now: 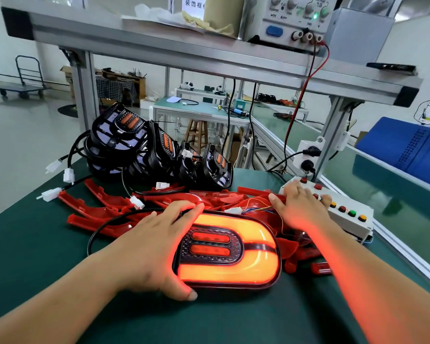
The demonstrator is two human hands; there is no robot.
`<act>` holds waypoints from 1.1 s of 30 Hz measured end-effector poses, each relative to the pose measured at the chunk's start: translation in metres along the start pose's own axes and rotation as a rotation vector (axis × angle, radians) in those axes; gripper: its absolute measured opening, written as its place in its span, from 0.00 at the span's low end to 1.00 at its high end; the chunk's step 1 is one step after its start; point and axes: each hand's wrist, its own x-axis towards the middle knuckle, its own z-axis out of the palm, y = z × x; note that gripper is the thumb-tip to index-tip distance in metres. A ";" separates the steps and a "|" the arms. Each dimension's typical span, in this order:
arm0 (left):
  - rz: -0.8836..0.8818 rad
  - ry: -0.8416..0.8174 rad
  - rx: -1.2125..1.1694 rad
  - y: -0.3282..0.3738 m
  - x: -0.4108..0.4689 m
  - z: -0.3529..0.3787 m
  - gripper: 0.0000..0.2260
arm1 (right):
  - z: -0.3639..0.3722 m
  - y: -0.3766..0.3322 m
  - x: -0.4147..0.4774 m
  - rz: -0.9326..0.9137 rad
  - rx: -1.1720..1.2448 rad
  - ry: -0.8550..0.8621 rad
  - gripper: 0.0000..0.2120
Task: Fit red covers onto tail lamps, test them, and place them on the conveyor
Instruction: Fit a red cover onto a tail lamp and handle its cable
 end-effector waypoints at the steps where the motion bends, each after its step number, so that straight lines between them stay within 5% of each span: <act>1: 0.002 0.006 0.001 0.000 0.000 0.000 0.61 | 0.000 0.000 0.000 -0.011 -0.006 -0.013 0.31; 9: 0.002 0.023 -0.005 -0.001 0.000 0.000 0.63 | -0.003 -0.005 0.007 0.020 -0.141 -0.031 0.32; 33: 0.000 0.017 -0.024 0.000 -0.002 0.000 0.62 | -0.006 -0.003 0.006 0.084 -0.033 -0.058 0.25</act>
